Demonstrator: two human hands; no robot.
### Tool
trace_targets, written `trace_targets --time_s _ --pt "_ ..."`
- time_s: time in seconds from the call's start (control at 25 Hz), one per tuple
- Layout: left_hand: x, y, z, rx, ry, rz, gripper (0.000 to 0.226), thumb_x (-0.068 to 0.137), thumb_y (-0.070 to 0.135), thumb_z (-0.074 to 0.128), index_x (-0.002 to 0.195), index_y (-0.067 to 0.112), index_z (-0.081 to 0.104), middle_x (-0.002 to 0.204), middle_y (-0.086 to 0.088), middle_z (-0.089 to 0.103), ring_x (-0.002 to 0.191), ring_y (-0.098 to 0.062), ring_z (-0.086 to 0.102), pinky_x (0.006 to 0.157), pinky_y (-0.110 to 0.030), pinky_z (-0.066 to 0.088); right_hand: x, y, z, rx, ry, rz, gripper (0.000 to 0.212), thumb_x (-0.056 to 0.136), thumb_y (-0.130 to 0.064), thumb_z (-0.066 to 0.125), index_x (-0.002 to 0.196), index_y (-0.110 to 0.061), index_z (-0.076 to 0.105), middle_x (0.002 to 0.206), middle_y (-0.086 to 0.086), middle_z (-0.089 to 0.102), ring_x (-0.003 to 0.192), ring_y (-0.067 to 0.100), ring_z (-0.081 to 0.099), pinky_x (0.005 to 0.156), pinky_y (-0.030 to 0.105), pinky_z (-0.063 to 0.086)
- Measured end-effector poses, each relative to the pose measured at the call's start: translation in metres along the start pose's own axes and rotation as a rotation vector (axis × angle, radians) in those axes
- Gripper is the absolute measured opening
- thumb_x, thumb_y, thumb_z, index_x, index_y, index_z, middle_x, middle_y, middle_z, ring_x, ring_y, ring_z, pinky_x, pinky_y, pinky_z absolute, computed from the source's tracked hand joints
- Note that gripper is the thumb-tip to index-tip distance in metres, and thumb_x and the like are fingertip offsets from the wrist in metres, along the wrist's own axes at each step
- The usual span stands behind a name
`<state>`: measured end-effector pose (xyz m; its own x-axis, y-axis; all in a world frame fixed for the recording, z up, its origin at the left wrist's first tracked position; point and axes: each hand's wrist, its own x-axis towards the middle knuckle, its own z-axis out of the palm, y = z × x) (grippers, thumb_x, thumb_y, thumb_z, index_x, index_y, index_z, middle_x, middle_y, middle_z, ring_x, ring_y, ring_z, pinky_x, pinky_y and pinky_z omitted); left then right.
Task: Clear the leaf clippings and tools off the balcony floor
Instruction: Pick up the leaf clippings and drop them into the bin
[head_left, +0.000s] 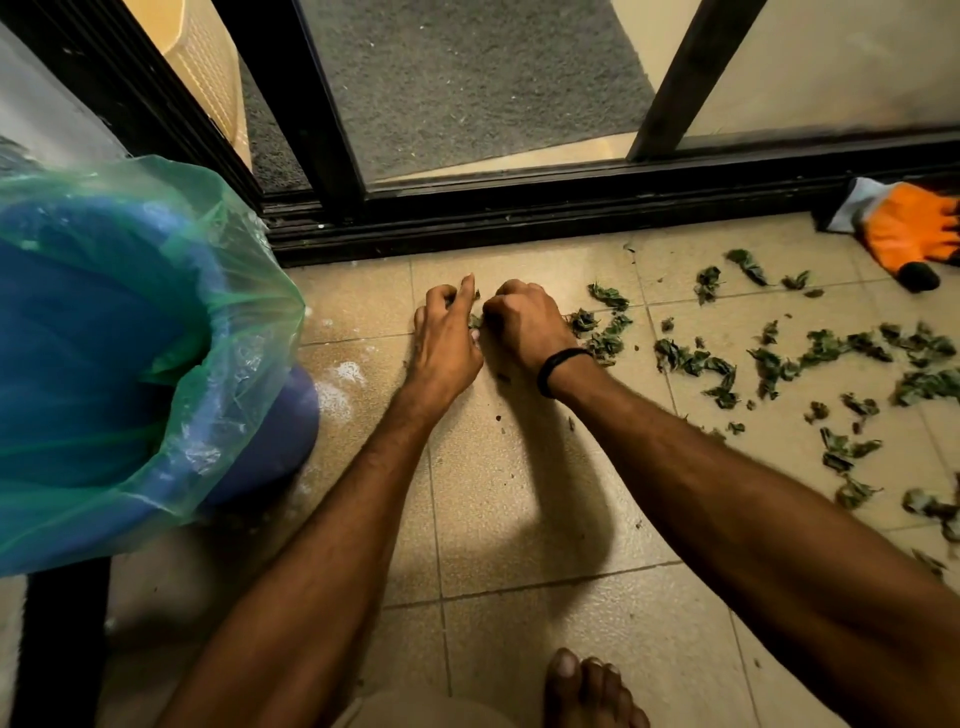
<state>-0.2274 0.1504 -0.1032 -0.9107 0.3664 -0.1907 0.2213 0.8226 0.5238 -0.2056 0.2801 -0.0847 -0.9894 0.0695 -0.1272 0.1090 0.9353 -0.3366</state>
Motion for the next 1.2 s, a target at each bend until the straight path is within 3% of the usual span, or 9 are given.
trace_targets --time_s 0.24,0.36,0.44,0.6,0.72,0.84,0.96,1.08,1.2 --pt "-0.008 0.023 0.019 -0.009 0.065 0.103 0.042 0.096 0.013 0.06 0.138 0.016 0.055 0.135 -0.008 0.046 0.123 -0.024 0.046 0.104 -0.039 0.048 -0.014 0.03 -0.05 0.486 0.231 0.412 0.017 0.087 -0.015 0.071 0.104 -0.012 0.075 0.1 0.003 0.074 0.087 0.008 0.065 0.078 0.015 0.047" --pt "-0.02 0.026 0.033 -0.087 0.214 0.1 0.022 0.094 0.003 0.058 0.111 0.011 0.069 0.101 -0.003 0.057 0.095 -0.018 0.054 0.077 -0.04 0.057 -0.028 0.06 -0.07 0.389 0.221 0.463 0.025 0.087 -0.013 0.071 0.112 -0.013 0.072 0.11 0.004 0.072 0.099 0.014 0.066 0.091 0.024 0.051" --pt "-0.028 0.028 0.037 -0.183 0.236 0.043 0.019 0.095 0.005 0.056 0.104 0.012 0.071 0.099 -0.004 0.059 0.091 -0.018 0.057 0.076 -0.039 0.057 -0.042 0.069 -0.057 0.259 0.047 0.444 0.036 0.087 -0.014 0.071 0.122 -0.015 0.066 0.122 0.01 0.066 0.112 0.025 0.061 0.1 0.036 0.049" --pt "-0.041 0.03 0.042 -0.272 0.18 0.042 0.028 0.096 0.015 0.061 0.123 0.02 0.065 0.117 -0.006 0.054 0.103 -0.022 0.058 0.086 -0.039 0.057 -0.062 0.064 -0.019 0.052 0.013 0.32 0.023 0.091 -0.011 0.06 0.11 -0.012 0.072 0.118 0.015 0.055 0.104 0.034 0.057 0.087 0.029 0.046" --pt "-0.051 0.038 0.043 0.005 0.082 0.081 0.047 0.093 0.027 0.066 0.138 0.023 0.055 0.133 -0.01 0.045 0.119 -0.027 0.044 0.096 -0.037 0.048 -0.063 0.058 -0.02 0.121 0.077 0.407 0.023 0.093 -0.012 0.058 0.111 -0.01 0.073 0.114 0.013 0.068 0.104 0.03 0.063 0.091 0.029 0.049" --pt "-0.062 0.044 0.044 0.075 0.156 0.21 0.024 0.098 0.019 0.059 0.12 0.012 0.067 0.11 -0.008 0.054 0.103 -0.023 0.047 0.081 -0.037 0.05 -0.068 0.057 -0.039 0.643 0.207 0.722 0.013 0.084 -0.011 0.074 0.096 -0.011 0.075 0.105 0.008 0.073 0.097 0.022 0.068 0.092 0.032 0.054" --pt "-0.074 0.042 0.04 0.12 0.129 0.164 0.02 0.1 0.015 0.05 0.108 0.012 0.068 0.102 -0.005 0.054 0.098 -0.025 0.051 0.076 -0.023 0.039 -0.074 0.043 -0.084 1.288 0.267 0.861 0.01 0.082 0.003 0.071 0.083 -0.007 0.069 0.094 0.014 0.072 0.083 0.021 0.071 0.072 0.029 0.06" --pt "-0.094 0.053 0.011 -0.057 0.174 0.01 0.022 0.095 0.006 0.057 0.102 0.014 0.076 0.092 0.0 0.063 0.089 -0.021 0.063 0.062 -0.014 0.033 -0.066 0.005 -0.138 1.655 0.181 0.785 0.006 0.086 0.001 0.066 0.091 -0.002 0.067 0.095 0.014 0.068 0.08 0.018 0.07 0.064 0.022 0.057" --pt "-0.126 0.074 -0.064 -0.269 0.137 0.001 0.015 0.092 0.012 0.067 0.098 0.016 0.08 0.092 -0.002 0.076 0.084 -0.013 0.067 0.07 -0.019 0.047 -0.051 -0.062 -0.183 1.878 0.033 0.571 0.006 0.09 0.002 0.06 0.095 0.003 0.063 0.097 0.017 0.065 0.085 0.019 0.067 0.061 0.021 0.057"
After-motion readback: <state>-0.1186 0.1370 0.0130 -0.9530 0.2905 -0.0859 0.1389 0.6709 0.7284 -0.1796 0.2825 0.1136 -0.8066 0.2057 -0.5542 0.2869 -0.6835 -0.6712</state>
